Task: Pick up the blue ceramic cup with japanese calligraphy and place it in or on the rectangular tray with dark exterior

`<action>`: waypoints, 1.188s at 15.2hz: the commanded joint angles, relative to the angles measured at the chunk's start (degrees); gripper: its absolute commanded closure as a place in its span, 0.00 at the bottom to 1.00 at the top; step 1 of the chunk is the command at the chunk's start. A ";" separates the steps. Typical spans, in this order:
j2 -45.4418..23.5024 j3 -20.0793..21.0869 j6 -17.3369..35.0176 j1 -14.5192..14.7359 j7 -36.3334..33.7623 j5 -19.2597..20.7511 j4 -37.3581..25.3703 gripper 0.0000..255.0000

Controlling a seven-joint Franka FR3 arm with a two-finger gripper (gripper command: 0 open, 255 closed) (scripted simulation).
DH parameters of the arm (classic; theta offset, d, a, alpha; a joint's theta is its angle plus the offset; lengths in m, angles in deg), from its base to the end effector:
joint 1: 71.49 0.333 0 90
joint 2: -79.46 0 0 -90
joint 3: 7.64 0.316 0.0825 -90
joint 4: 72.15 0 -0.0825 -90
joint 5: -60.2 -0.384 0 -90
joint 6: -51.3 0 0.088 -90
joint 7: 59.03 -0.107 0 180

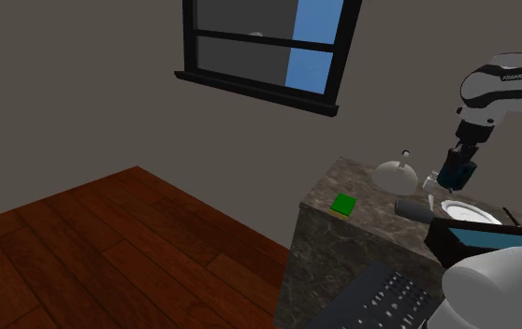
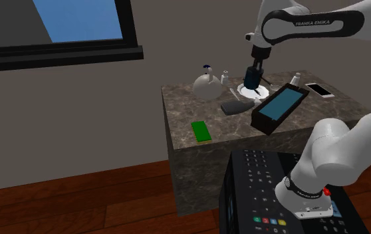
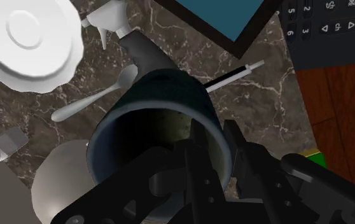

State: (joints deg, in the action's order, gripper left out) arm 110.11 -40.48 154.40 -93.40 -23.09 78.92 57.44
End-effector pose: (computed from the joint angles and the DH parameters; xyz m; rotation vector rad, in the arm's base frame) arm 0.1959 -0.3750 0.5275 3.0930 -0.2930 -0.0296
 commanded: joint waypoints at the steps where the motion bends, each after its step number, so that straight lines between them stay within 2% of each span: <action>1: 3.13 -0.55 -1.21 -1.75 1.52 1.72 1.51 1.00; 12: 18.07 -4.34 -8.62 -11.96 11.79 10.44 6.62 1.00; 18: 19.14 -6.27 -5.69 -13.04 12.12 12.37 10.34 1.00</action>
State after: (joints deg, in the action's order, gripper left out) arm 129.01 -46.40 148.08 -106.21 -10.99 90.90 66.97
